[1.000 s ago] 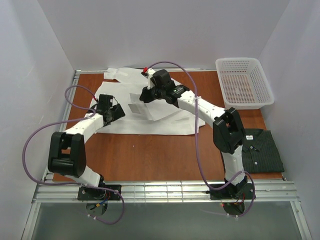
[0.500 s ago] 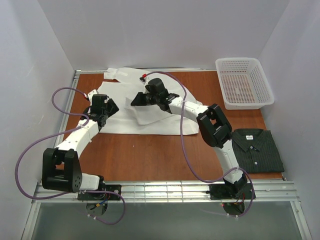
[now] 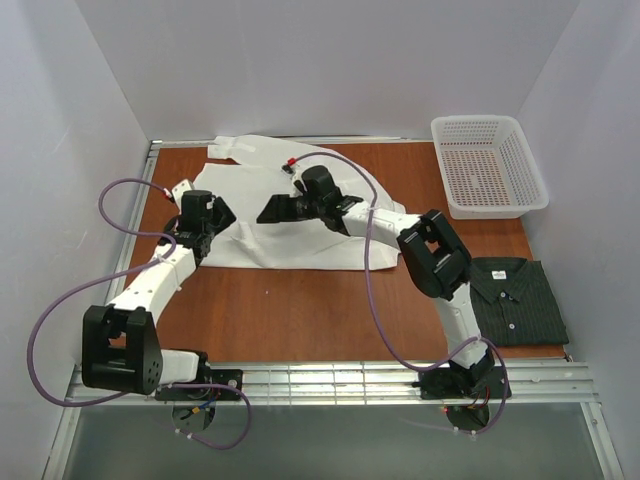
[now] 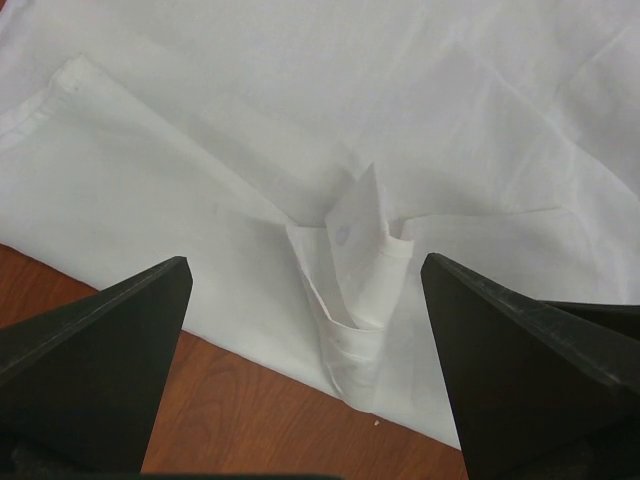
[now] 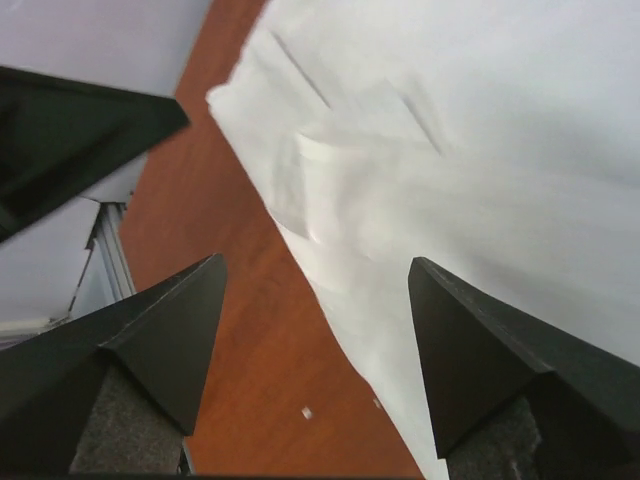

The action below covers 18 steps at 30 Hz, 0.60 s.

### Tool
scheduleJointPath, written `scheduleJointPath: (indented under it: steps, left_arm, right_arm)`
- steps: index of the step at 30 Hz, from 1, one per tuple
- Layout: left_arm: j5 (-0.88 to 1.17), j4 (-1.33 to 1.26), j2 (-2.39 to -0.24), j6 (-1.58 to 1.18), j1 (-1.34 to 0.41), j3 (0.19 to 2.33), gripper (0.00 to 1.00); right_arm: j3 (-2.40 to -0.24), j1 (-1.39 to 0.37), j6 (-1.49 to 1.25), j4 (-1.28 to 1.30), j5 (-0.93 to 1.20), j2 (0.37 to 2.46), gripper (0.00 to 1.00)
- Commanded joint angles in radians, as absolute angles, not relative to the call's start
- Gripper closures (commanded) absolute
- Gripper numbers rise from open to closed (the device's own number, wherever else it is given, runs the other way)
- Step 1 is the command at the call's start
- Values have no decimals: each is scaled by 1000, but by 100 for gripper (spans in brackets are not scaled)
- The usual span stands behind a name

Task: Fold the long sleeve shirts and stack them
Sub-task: Fold the shirt

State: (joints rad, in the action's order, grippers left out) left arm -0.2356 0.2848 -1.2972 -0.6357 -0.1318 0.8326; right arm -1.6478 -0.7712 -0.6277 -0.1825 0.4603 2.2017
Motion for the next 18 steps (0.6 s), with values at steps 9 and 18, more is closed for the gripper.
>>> scheduleJointPath:
  steps: [9,18]
  left_arm:
    - [-121,370,-1456,-655,-124,928,12]
    - [-69,377,-1512,-689,-124,942,14]
  right_arm:
    - [-1232,-585,-290,97,100,1728,37]
    - [-919,-489,-275,86,57,1589,44]
